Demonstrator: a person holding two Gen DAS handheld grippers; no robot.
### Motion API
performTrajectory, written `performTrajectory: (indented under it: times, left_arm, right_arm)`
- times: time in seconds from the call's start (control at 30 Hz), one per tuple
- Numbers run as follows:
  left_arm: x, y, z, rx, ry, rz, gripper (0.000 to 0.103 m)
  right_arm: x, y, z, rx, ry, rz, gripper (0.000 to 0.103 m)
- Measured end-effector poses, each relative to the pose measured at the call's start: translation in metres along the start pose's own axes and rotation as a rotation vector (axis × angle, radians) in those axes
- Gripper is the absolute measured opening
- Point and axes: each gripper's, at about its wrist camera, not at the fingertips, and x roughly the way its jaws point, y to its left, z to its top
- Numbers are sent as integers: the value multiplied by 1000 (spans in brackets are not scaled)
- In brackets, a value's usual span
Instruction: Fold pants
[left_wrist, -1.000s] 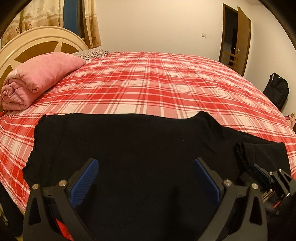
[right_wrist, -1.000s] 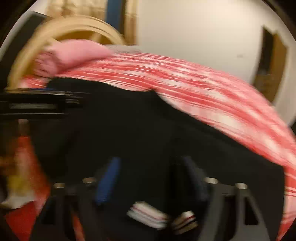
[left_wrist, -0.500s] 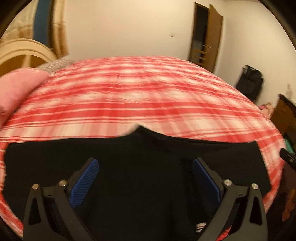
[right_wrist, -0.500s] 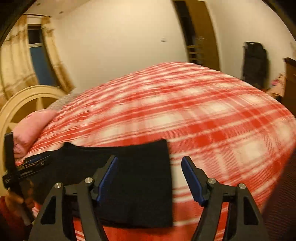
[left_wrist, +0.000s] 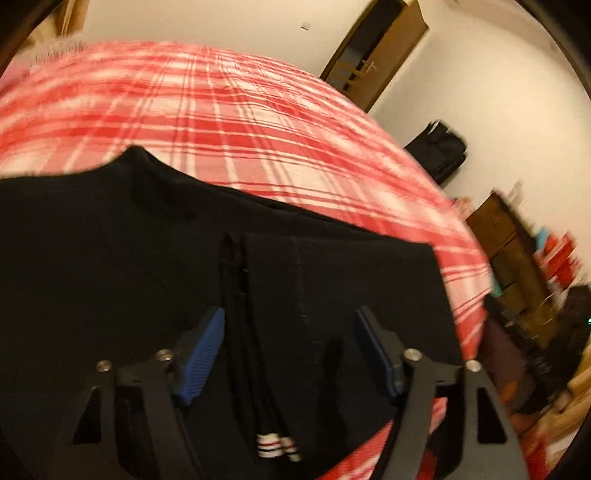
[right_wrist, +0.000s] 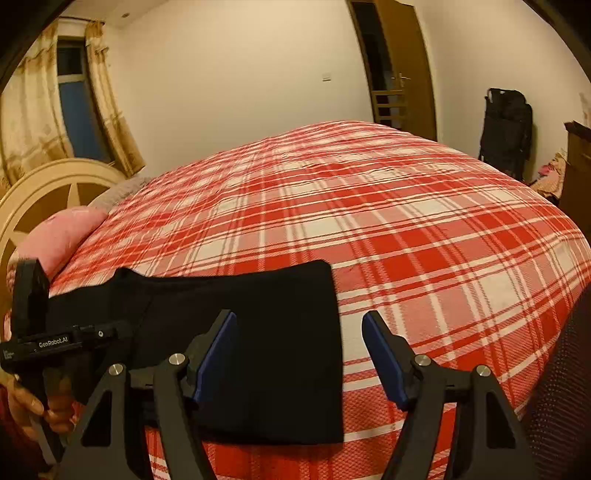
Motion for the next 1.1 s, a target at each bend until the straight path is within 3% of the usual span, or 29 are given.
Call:
performTrajectory:
  times: [0.03,0.2,0.23,0.3,0.37,0.5,0.57,0.6,0.67,0.77,0.87,0.97,1.07,1.1]
  left_arm:
    - [0,3,0,-28,1,-21,57]
    - [1,13,2,-103,10,-54,31]
    - [2,12,2,-105,16,-59,21]
    - [2,5,2,-71,14,-40,11]
    - [-1,1,2,-29,-4,-21,8]
    - [-18,-2,7,-14,-60,-66,7]
    - [-29,0,11,-8,-98,-74,7]
    - [-30,3,13,-12,-109,-67,7]
    - [-33,12,14,-14,-124,-25,7]
    - [-20,26,9,-42,-73,16,7]
    - [-8,20,0,15,-36,107,9]
    - [-10,16,-2,56,-30,163,19]
    - [-18,20,-3,77,-39,241,34]
    - [-22,22,-3,83,-46,270,42]
  right_arm:
    - [0,-3,1,13,-2,-4,72]
    - [0,-14,2,57,0,-16,72]
    - [1,-15,2,62,0,-18,72]
    - [0,-17,2,65,-4,-32,72]
    - [-1,-19,4,62,-14,-48,72]
    - [-8,-21,10,57,-46,-49,71]
    - [-8,-16,12,27,-52,-42,56]
    - [-5,-12,12,3,-45,-41,54]
    - [1,-7,12,-18,-35,-38,50]
    - [18,5,15,-39,-10,0,42]
    - [33,19,20,-79,-19,17,40]
    - [61,30,27,-107,3,34,38]
    - [106,29,22,-84,122,23,39]
    - [113,28,18,-86,113,26,39]
